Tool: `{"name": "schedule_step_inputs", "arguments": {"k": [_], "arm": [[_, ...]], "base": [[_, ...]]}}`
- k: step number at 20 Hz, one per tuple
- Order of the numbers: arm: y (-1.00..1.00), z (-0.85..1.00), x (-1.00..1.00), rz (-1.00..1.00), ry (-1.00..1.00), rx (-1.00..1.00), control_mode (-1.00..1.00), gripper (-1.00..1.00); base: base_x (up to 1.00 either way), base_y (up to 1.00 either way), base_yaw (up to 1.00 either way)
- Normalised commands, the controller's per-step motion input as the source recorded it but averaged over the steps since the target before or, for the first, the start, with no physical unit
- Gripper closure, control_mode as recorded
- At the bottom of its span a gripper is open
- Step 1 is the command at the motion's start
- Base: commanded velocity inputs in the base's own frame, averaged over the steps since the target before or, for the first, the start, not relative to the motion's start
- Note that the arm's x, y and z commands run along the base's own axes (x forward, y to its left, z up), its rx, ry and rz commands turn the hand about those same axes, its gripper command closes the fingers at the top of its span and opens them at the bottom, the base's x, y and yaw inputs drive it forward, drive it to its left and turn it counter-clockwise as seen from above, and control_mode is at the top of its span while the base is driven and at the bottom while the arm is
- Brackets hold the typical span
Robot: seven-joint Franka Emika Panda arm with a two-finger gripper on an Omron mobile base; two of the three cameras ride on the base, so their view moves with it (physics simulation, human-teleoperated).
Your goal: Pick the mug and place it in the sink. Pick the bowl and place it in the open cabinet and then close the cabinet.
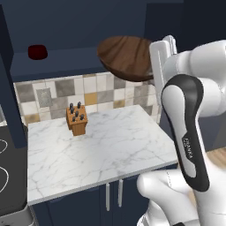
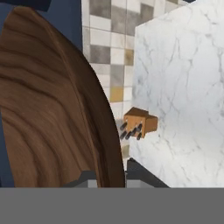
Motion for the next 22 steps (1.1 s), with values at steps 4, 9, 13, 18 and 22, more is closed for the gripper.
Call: {"name": "schedule_step_inputs", "arguments": {"k": [4,9,13,18,22], "arm": [[0.00,0.00,0.58,0.00,0.06,0.00,-1.00,1.00],[0.00,0.00,0.57,0.00,0.01,0.00,-1.00,1.00],[0.00,0.00,0.53,0.00,0.00,0.00,-1.00,1.00],[0.00,0.00,0.58,0.00,0.00,0.00,-1.00,1.00],[0.05,0.00,0.56,-0.02,0.00,0.00,-1.00,1.00]], "base": [[0.00,0.00,0.00],[0.00,0.00,0.00],[0.00,0.00,0.00],[0.00,0.00,0.00],[0.00,0.00,0.00]]}}
